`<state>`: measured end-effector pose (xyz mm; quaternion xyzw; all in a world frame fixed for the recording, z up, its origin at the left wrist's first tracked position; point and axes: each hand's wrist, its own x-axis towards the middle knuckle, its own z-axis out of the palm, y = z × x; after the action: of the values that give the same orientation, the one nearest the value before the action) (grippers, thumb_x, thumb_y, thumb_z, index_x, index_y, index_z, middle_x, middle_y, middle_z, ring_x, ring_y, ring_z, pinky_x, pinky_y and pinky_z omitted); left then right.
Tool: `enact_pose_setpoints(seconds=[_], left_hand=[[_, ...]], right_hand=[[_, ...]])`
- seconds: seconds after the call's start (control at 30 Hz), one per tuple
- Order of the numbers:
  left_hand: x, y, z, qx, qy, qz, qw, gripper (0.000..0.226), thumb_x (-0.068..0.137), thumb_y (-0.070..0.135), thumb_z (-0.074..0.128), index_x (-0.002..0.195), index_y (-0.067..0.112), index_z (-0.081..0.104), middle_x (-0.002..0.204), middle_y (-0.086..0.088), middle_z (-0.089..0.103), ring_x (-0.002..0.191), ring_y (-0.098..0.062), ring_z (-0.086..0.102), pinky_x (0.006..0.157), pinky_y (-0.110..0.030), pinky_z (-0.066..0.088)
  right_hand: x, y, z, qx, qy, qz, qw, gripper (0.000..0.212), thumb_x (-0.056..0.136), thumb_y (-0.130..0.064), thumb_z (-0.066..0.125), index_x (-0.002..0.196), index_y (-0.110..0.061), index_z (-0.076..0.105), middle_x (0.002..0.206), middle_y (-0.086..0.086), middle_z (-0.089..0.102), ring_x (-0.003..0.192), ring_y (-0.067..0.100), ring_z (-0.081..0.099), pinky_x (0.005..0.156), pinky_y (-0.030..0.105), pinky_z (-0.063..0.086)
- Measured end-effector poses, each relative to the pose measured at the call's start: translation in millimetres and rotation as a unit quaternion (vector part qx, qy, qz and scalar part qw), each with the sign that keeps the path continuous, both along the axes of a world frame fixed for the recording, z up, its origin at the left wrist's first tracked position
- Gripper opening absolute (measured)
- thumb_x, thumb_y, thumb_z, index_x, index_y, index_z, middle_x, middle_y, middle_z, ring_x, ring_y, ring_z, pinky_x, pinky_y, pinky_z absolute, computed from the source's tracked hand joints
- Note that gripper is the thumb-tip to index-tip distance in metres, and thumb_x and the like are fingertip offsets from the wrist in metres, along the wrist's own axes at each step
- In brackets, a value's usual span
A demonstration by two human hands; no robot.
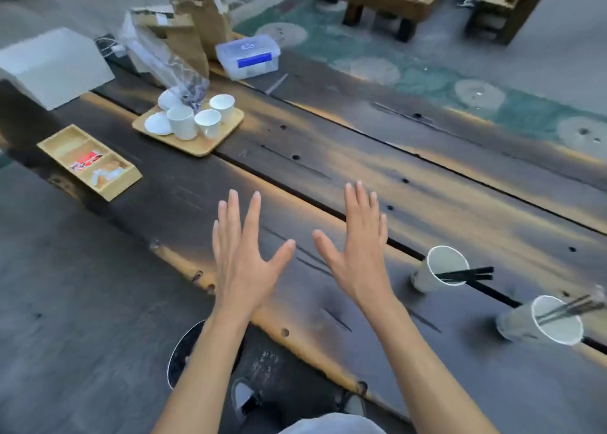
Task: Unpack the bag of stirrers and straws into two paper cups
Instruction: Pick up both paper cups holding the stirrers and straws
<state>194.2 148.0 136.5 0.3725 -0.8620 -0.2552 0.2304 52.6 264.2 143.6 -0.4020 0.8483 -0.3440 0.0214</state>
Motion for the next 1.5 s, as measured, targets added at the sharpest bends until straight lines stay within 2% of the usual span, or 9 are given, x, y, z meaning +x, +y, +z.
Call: enact_pose_setpoints(seconds=[0.27,0.4,0.6,0.83,1.0,1.13,1.23,1.3,1.5], left_hand=[[-128.5,132.7,3.3,0.042,0.040,-0.129,0.990,0.090,0.084,0.064,0.054,0.156,0.038,0.007,0.167,0.005,-0.008,0.152,-0.009,-0.014,0.122,-0.040,0.001],[-177.5,195.2,-7.7,0.066,0.043,-0.195,0.978,0.094,0.078,0.064,0.056,0.156,0.038,0.009,0.167,0.005,-0.006,0.146,0.004,-0.018,0.123,-0.040,0.005],[-216.2,232.1,-26.0,0.103,0.028,-0.230,0.967,0.094,0.076,0.066,0.055,0.154,0.043,0.007,0.167,0.006,0.000,0.153,-0.009,-0.004,0.123,-0.040,0.007],[-231.3,227.9,-76.3,0.232,-0.001,-0.164,0.959,0.112,0.070,0.036,0.085,0.154,0.041,0.012,0.166,0.006,0.007,0.152,-0.012,0.010,0.121,-0.045,0.020],[-237.5,229.0,-105.3,0.317,0.017,-0.114,0.941,0.120,0.065,0.017,0.089,0.156,0.028,0.011,0.162,0.004,0.018,0.148,-0.015,0.022,0.120,-0.040,0.023],[-247.0,232.0,-115.6,0.369,0.030,-0.076,0.926,0.122,0.066,0.010,0.088,0.156,0.027,0.008,0.151,0.015,0.027,0.137,-0.010,0.034,0.111,-0.029,0.027],[-251.3,234.0,-119.1,0.386,0.033,-0.048,0.921,0.119,0.067,0.011,0.088,0.154,0.032,0.009,0.142,0.021,0.030,0.129,-0.006,0.037,0.108,-0.031,0.029],[-255.5,233.4,-123.6,0.391,0.043,-0.040,0.918,0.115,0.068,0.009,0.088,0.153,0.032,0.014,0.140,0.016,0.035,0.127,-0.008,0.040,0.109,-0.031,0.031],[-269.4,230.0,-134.5,0.394,0.078,-0.019,0.916,0.092,0.066,0.003,0.088,0.134,0.035,0.035,0.130,0.006,0.051,0.117,-0.016,0.054,0.106,-0.041,0.043]], right_hand=[[-95.4,168.2,9.8,-0.037,-0.017,-0.159,0.986,0.085,0.086,-0.054,0.048,0.157,-0.023,0.012,0.164,-0.013,0.003,0.153,0.018,-0.003,0.122,0.044,0.000],[-121.0,246.7,-4.3,-0.056,-0.034,-0.239,0.969,0.085,0.086,-0.054,0.050,0.157,-0.021,0.015,0.162,-0.015,0.006,0.153,0.017,-0.001,0.123,0.045,0.003],[-137.0,299.8,-21.4,-0.080,-0.083,-0.305,0.945,0.086,0.085,-0.052,0.052,0.156,-0.021,0.014,0.159,-0.019,0.009,0.153,0.016,0.002,0.123,0.042,0.004],[-137.3,332.2,-62.1,-0.150,-0.232,-0.382,0.882,0.113,0.071,-0.027,0.085,0.155,-0.032,0.009,0.157,-0.025,0.011,0.150,0.005,0.012,0.123,0.040,0.015],[-144.2,335.9,-94.7,-0.178,-0.346,-0.381,0.839,0.118,0.071,-0.019,0.086,0.155,-0.032,0.004,0.155,-0.023,0.011,0.145,0.000,0.014,0.121,0.036,0.018],[-157.7,333.9,-108.3,-0.181,-0.394,-0.375,0.820,0.121,0.068,-0.021,0.086,0.155,-0.031,0.002,0.161,-0.017,0.009,0.140,-0.003,0.015,0.113,0.028,0.020],[-165.8,333.1,-119.1,-0.187,-0.407,-0.374,0.812,0.124,0.057,-0.031,0.084,0.154,-0.031,0.006,0.161,-0.011,0.018,0.145,0.006,0.021,0.118,0.035,0.022],[-171.1,332.1,-123.2,-0.192,-0.414,-0.373,0.808,0.120,0.057,-0.027,0.084,0.153,-0.029,0.011,0.156,-0.010,0.027,0.140,0.008,0.032,0.114,0.031,0.028],[-182.2,329.3,-135.5,-0.205,-0.422,-0.350,0.811,0.114,0.057,-0.016,0.084,0.148,-0.037,0.019,0.141,-0.020,0.042,0.127,-0.005,0.044,0.102,0.024,0.036]])
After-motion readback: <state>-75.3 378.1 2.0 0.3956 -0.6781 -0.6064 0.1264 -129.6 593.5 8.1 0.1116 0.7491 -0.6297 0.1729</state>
